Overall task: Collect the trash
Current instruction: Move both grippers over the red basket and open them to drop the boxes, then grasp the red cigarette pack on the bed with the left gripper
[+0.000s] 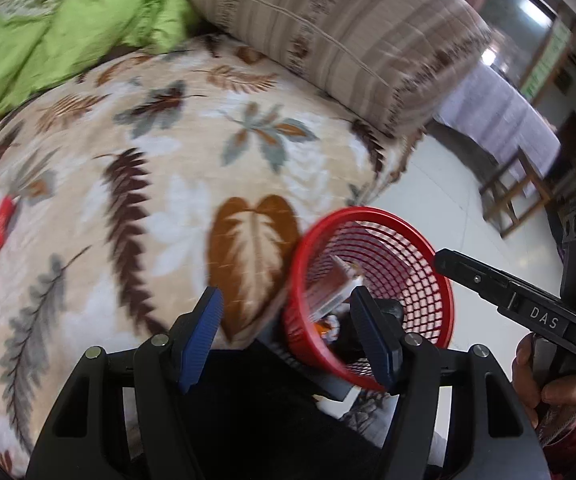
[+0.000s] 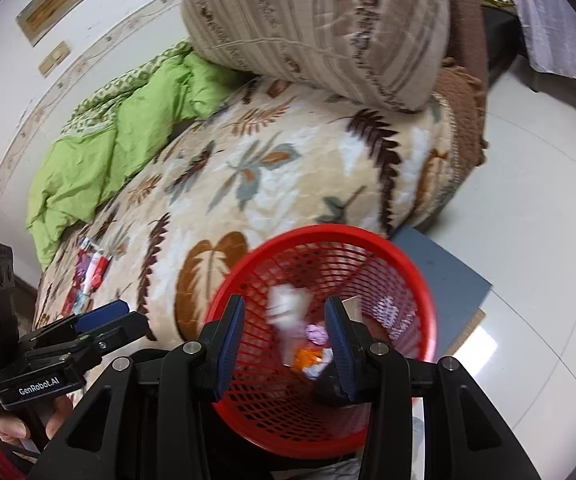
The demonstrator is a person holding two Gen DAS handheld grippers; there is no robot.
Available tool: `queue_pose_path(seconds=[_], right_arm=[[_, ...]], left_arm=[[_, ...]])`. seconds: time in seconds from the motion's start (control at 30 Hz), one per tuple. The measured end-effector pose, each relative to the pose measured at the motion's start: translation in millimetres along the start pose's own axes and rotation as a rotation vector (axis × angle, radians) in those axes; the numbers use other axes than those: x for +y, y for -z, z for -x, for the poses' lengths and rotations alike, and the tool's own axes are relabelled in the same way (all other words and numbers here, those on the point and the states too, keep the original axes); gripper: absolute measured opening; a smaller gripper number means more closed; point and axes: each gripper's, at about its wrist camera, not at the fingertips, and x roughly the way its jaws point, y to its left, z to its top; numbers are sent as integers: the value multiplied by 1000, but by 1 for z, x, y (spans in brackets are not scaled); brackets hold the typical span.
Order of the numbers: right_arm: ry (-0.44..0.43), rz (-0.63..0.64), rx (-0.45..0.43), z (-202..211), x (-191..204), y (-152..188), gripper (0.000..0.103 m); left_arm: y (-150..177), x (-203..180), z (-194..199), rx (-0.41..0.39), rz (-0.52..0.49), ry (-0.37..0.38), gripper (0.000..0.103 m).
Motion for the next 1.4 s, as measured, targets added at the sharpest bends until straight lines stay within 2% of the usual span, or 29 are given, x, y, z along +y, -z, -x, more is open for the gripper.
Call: queue_pose_path(seconds=[0.43, 0.67, 0.9, 0.97, 1.2, 1.33, 1.4], right_arm=[[-121, 233, 56, -46, 107, -4, 47], [-187, 406, 103, -81, 178, 4, 47], [-250, 498, 128, -117, 238, 16, 48], [-260, 525, 120, -127, 251, 23, 48], [-250, 541, 156, -161, 262, 43, 48], [-256, 518, 177, -167, 254, 43, 48], [-274, 500, 173, -166, 250, 40, 48]], left_arm=[[26, 92, 70, -134, 173, -176, 65], [48, 155, 107, -183, 317, -259, 65], [62, 225, 138, -228, 476, -356, 66], [65, 244, 144, -238, 524, -385, 70], [61, 309, 137, -200, 659, -418, 71], [45, 337, 123, -173, 699, -433, 72], [33, 350, 113, -159, 719, -438, 76]])
